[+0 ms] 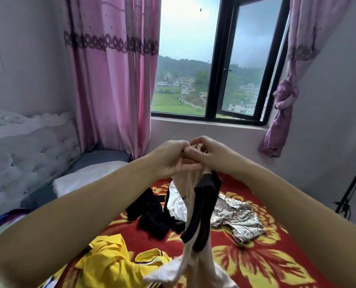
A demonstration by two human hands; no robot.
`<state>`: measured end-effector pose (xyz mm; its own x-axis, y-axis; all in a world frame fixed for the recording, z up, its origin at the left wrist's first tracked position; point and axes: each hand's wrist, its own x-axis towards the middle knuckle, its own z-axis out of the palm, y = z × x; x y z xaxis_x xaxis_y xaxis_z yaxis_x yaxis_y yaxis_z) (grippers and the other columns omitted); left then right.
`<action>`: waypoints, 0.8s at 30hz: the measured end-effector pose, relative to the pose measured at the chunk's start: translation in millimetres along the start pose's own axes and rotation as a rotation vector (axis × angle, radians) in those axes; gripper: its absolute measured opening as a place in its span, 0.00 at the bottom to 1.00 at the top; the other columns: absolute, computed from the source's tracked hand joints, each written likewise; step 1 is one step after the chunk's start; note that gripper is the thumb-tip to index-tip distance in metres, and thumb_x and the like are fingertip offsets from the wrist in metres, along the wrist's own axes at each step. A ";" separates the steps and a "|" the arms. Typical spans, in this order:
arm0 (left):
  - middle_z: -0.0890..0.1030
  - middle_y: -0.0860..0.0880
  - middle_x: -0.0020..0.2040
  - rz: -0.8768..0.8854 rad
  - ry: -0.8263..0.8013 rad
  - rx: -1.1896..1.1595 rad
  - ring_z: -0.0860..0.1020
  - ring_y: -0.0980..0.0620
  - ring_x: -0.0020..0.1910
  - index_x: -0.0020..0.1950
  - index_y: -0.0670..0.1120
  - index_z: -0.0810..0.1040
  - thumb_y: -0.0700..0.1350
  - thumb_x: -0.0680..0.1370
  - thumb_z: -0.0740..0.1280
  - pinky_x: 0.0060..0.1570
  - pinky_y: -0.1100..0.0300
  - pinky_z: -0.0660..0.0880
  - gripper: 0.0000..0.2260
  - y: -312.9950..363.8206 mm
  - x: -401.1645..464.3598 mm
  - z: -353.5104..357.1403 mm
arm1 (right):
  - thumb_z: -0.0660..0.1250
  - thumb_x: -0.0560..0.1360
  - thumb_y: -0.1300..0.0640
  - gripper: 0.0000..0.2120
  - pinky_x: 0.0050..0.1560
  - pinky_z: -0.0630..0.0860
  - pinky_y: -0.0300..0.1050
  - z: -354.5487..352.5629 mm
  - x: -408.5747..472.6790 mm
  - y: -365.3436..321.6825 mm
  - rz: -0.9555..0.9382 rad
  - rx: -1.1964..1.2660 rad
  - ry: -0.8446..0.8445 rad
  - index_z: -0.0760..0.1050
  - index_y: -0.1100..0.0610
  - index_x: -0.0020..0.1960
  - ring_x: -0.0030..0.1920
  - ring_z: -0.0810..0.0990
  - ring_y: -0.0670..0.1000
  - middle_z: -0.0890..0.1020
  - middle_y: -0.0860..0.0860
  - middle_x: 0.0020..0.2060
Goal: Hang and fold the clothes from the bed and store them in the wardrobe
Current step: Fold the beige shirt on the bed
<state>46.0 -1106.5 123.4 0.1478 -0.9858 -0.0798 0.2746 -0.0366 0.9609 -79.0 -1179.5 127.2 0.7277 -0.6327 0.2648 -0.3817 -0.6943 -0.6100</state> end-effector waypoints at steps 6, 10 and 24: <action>0.84 0.44 0.47 0.231 -0.036 0.430 0.83 0.50 0.47 0.54 0.43 0.80 0.32 0.78 0.59 0.42 0.60 0.81 0.13 0.2 -2.2 -1.3 | 0.65 0.76 0.62 0.14 0.41 0.74 0.36 -20.2 -7.5 16.9 -0.043 0.001 -0.017 0.75 0.52 0.59 0.40 0.78 0.43 0.80 0.48 0.46; 0.73 0.48 0.63 0.671 0.153 1.275 0.71 0.53 0.62 0.70 0.48 0.67 0.48 0.73 0.72 0.61 0.60 0.70 0.27 -7.2 6.8 -12.5 | 0.61 0.77 0.66 0.15 0.47 0.74 0.40 -28.0 -18.9 19.8 -0.100 0.213 -0.146 0.76 0.52 0.60 0.45 0.78 0.47 0.81 0.54 0.49; 0.78 0.53 0.38 0.352 -0.313 1.112 0.74 0.56 0.36 0.52 0.45 0.81 0.44 0.79 0.65 0.39 0.64 0.69 0.07 14.5 24.3 -4.6 | 0.62 0.77 0.64 0.07 0.34 0.65 0.38 -90.1 -46.3 43.1 0.102 -0.209 -0.222 0.77 0.66 0.43 0.30 0.68 0.44 0.72 0.51 0.32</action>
<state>58.0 -1130.2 134.2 -0.2284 -0.9616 0.1524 -0.7255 0.2725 0.6320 -180.5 -1211.1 156.0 0.7775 -0.6283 0.0270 -0.5509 -0.7012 -0.4527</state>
